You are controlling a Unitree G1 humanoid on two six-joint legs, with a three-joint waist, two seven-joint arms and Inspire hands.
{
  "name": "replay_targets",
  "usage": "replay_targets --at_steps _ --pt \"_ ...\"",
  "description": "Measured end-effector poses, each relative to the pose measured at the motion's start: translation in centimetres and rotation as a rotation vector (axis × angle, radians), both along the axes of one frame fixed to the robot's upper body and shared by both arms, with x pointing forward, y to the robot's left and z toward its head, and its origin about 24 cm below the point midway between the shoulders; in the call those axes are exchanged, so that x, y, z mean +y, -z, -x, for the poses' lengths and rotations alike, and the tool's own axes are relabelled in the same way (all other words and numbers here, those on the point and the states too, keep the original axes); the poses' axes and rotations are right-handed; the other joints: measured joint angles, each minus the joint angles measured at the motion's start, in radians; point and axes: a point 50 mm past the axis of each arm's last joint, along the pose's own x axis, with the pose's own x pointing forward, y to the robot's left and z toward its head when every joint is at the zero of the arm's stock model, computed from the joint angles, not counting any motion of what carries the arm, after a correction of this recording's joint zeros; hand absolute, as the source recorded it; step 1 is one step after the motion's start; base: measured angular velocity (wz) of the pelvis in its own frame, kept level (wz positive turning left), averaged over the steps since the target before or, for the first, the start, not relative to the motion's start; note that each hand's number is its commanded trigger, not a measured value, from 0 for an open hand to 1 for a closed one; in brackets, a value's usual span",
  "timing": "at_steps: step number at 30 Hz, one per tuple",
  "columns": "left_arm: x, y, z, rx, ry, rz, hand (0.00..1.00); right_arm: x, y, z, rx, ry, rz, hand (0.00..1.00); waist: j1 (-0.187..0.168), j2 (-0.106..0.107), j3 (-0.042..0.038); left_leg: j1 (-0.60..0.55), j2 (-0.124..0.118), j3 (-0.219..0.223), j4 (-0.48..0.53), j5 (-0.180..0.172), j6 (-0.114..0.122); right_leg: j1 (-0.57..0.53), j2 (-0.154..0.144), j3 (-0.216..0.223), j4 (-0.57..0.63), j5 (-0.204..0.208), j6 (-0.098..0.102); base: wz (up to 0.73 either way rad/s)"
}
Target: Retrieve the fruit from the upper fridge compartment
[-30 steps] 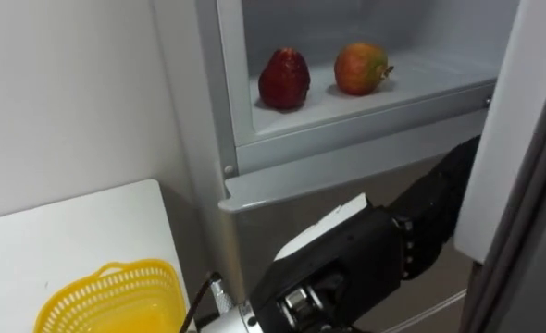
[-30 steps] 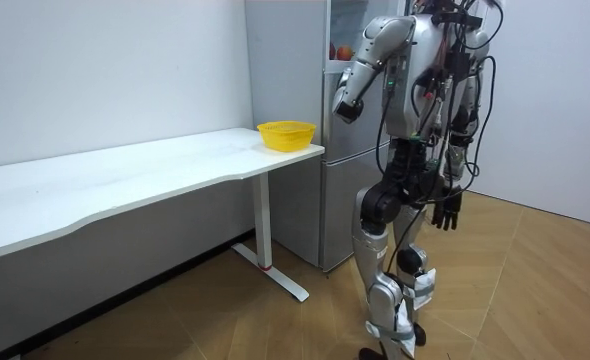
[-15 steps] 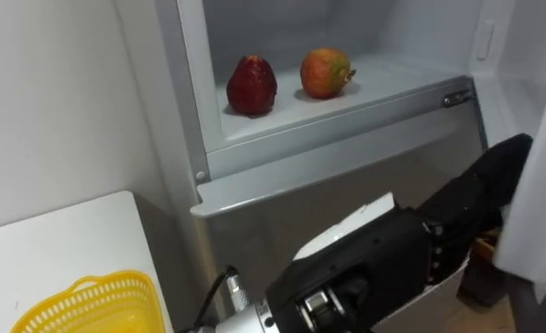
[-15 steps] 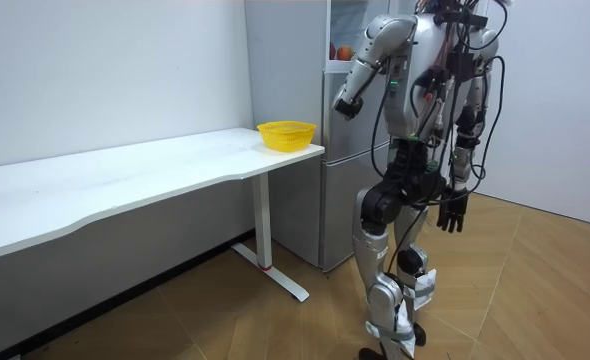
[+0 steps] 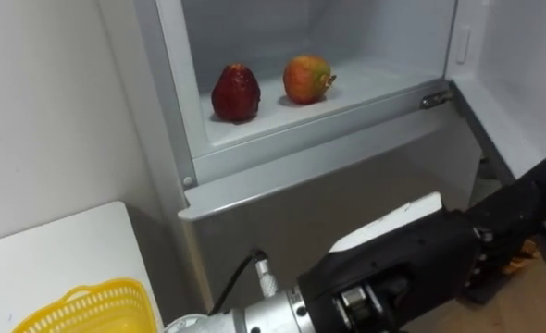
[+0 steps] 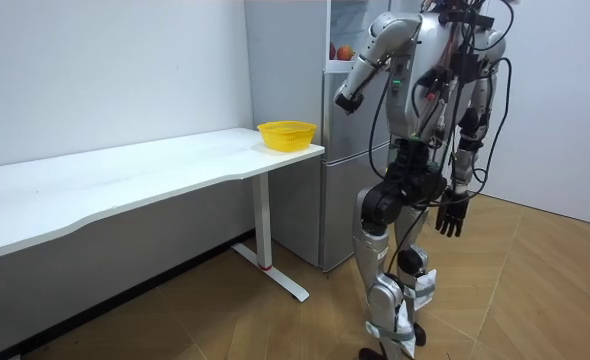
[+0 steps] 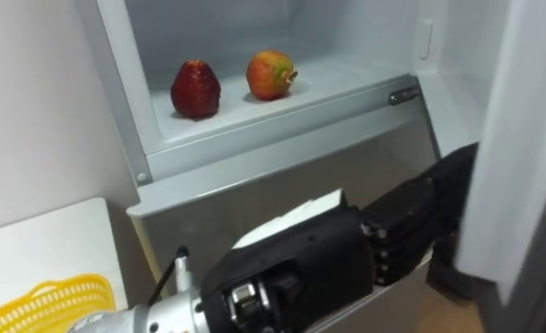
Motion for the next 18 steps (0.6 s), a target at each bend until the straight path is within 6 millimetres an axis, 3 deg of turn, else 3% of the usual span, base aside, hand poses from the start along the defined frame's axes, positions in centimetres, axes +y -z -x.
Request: replay_targets --at_steps 7,10,18 --pt "-1.6 -0.5 0.0 -0.003 0.048 0.012 0.0 0.0 0.0 -0.5 0.008 -0.025 -0.004 0.0 -0.025 0.003 0.002 -0.019 0.0 0.001 0.0 0.0 0.0 -0.026 0.013 0.017 0.005 0.001 -0.002 -0.09" --pt "-2.1 -0.7 0.1 0.0 0.061 0.019 0.0 0.1 -0.1 -1.0 0.009 -0.05 -0.011 0.0 -0.041 0.002 0.0027 -0.022 0.005 0.027 0.0 0.0 0.0 -0.032 0.012 0.015 0.005 0.002 -0.004 -0.09" --pt "-3.3 -1.7 0.8 -0.034 0.109 0.038 0.0 0.1 -0.1 -1.1 0.025 -0.085 -0.024 0.0 -0.04 0.002 0.0032 -0.024 0.006 0.029 0.0 0.0 0.0 -0.031 0.011 0.016 0.003 0.002 -0.004 0.0"
